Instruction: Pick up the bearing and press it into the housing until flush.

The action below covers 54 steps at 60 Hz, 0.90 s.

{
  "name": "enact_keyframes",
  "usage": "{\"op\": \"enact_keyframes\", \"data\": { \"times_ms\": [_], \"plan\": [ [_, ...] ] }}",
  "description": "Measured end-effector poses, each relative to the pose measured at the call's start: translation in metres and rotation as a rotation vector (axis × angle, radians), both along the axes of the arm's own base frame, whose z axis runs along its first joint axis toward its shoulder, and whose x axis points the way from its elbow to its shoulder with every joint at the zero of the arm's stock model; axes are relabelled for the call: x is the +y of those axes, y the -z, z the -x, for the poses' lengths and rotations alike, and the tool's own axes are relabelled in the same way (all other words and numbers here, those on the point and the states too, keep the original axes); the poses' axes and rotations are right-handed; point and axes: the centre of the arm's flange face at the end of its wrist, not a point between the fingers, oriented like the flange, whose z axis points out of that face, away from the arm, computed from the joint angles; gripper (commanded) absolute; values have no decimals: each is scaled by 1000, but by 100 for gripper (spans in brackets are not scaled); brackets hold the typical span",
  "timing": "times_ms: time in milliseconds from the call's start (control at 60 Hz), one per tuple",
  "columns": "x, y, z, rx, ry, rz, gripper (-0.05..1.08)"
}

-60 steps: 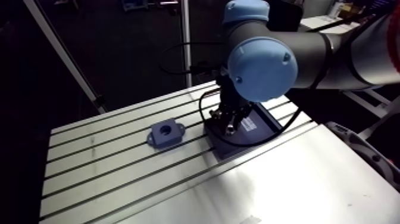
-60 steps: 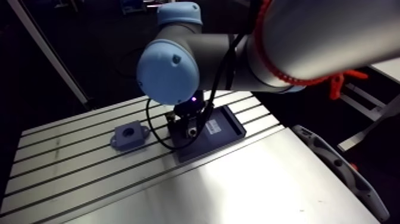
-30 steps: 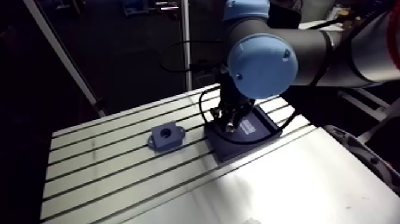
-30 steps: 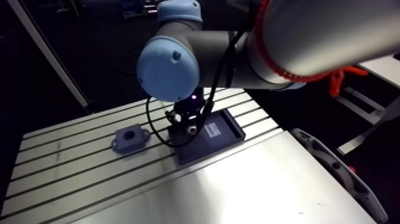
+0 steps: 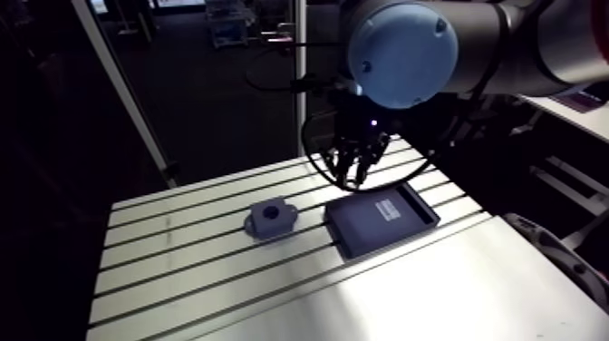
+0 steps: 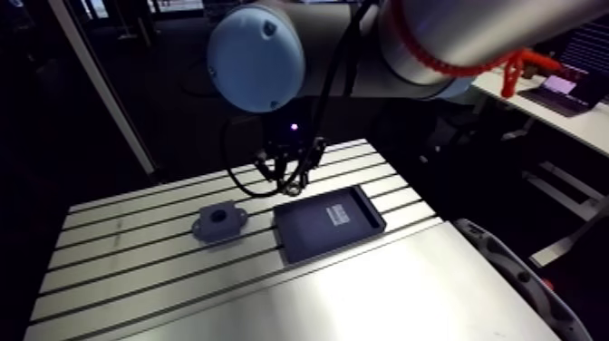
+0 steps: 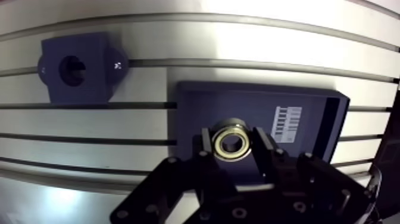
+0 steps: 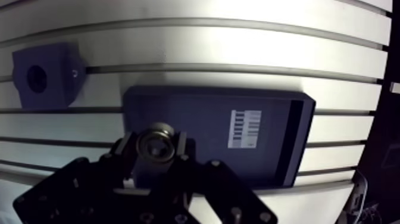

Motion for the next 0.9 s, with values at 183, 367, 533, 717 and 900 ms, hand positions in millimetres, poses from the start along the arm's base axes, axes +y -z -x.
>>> {"op": "enact_keyframes", "data": {
  "times_ms": [183,367,533,717,900],
  "plan": [
    [-30,-6,17,-3,-1,-3,64],
    [-62,-4,32,-5,-14,-7,64],
    [-94,-2,41,-2,-44,-9,64],
    [-120,4,48,1,-70,-10,64],
    [-132,11,50,3,-88,-8,64]
  ]
}}
